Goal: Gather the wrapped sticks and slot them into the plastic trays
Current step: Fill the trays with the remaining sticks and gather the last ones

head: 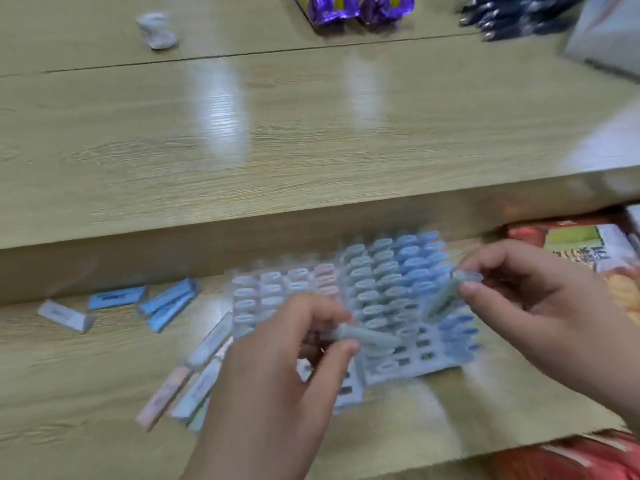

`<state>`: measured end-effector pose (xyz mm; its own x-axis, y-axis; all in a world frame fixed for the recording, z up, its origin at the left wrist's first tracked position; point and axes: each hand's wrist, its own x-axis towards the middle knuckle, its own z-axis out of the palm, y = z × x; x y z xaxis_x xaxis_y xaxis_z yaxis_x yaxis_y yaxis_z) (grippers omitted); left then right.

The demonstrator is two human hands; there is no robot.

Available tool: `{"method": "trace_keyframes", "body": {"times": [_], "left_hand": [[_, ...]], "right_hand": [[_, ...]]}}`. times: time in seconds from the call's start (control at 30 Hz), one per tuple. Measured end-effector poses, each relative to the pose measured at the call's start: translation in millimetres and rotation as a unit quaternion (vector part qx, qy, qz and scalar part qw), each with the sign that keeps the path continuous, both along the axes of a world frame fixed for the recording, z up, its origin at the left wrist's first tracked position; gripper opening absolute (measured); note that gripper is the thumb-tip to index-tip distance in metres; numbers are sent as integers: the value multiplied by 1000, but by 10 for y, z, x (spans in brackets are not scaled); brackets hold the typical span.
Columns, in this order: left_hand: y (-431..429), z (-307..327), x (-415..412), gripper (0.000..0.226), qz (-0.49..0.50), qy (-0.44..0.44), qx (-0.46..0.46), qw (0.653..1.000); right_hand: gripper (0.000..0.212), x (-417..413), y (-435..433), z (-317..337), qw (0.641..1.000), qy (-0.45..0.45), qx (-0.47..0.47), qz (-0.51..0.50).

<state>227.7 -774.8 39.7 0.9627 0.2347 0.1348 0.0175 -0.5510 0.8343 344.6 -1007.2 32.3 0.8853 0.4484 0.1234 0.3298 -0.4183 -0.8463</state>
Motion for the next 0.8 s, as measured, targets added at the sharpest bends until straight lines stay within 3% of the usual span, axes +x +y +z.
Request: {"method": "trace_keyframes", "body": {"times": [0.1, 0.43, 0.67, 0.8], "left_hand": [[-278, -51, 60, 13, -44, -38, 69, 996], [-688, -352, 10, 22, -44, -54, 231, 971], [-751, -562, -10, 16, -17, -69, 254, 965], [-781, -531, -13, 16, -34, -102, 318, 942]], "right_hand": [[13, -81, -179, -81, 1000, -4, -10, -14], [15, -216, -166, -359, 992, -58, -104, 50], [18, -152, -150, -363, 978, -115, -149, 91], [14, -148, -155, -371, 956, -178, -190, 134]]}}
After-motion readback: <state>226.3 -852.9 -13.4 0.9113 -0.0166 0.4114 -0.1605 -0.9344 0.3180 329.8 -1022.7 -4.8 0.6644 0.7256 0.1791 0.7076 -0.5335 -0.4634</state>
